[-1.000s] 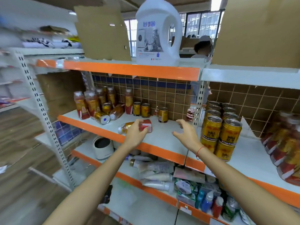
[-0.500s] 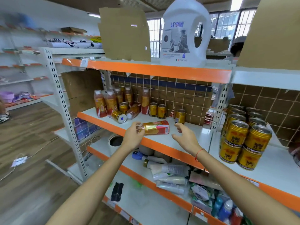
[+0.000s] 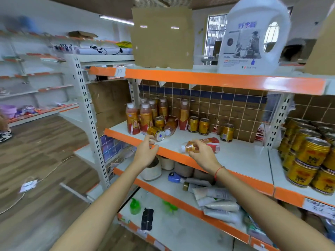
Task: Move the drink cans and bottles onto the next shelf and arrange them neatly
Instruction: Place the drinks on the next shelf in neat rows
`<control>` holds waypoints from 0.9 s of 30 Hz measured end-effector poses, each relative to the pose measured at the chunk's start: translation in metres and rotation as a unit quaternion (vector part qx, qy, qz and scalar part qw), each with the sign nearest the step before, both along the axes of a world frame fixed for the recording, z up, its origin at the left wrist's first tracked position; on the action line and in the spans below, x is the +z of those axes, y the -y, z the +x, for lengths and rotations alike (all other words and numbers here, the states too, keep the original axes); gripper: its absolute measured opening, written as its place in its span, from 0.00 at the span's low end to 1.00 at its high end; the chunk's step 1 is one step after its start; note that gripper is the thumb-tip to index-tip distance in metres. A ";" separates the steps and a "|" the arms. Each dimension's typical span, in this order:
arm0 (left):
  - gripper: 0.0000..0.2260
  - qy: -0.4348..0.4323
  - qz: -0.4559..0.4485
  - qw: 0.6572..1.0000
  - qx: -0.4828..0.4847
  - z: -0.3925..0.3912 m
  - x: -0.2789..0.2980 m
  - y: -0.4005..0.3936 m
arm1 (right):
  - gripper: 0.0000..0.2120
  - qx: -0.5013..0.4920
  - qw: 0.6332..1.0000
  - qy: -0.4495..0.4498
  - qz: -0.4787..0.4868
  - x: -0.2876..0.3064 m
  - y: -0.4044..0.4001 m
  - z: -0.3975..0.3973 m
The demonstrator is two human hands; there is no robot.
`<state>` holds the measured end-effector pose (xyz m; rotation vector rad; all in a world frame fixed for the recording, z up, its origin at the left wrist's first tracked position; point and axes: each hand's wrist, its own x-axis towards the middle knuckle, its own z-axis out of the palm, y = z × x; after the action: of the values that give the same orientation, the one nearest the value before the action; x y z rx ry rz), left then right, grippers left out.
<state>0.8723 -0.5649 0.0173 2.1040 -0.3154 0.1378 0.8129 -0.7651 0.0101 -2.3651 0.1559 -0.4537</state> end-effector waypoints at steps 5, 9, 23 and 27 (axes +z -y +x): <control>0.18 -0.002 -0.004 1.000 0.005 0.015 -0.010 -0.024 | 0.21 0.001 1.000 -0.021 0.005 -0.007 -0.022 0.017; 0.18 -0.006 -0.001 1.000 0.010 0.026 -0.015 -0.029 | 0.21 -0.005 1.000 -0.030 -0.002 -0.010 -0.023 0.028; 0.17 -0.002 -0.009 1.000 0.023 0.083 -0.011 -0.005 | 0.21 0.000 1.000 -0.030 -0.006 -0.007 0.020 0.089; 0.17 0.005 -0.004 1.000 0.026 0.096 -0.010 0.011 | 0.20 -0.001 1.000 -0.026 -0.018 -0.010 0.035 0.101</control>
<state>0.9680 -0.5756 0.0074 2.1039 -0.2657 0.1793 0.9138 -0.7998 0.0001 -2.4131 0.1755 -0.3997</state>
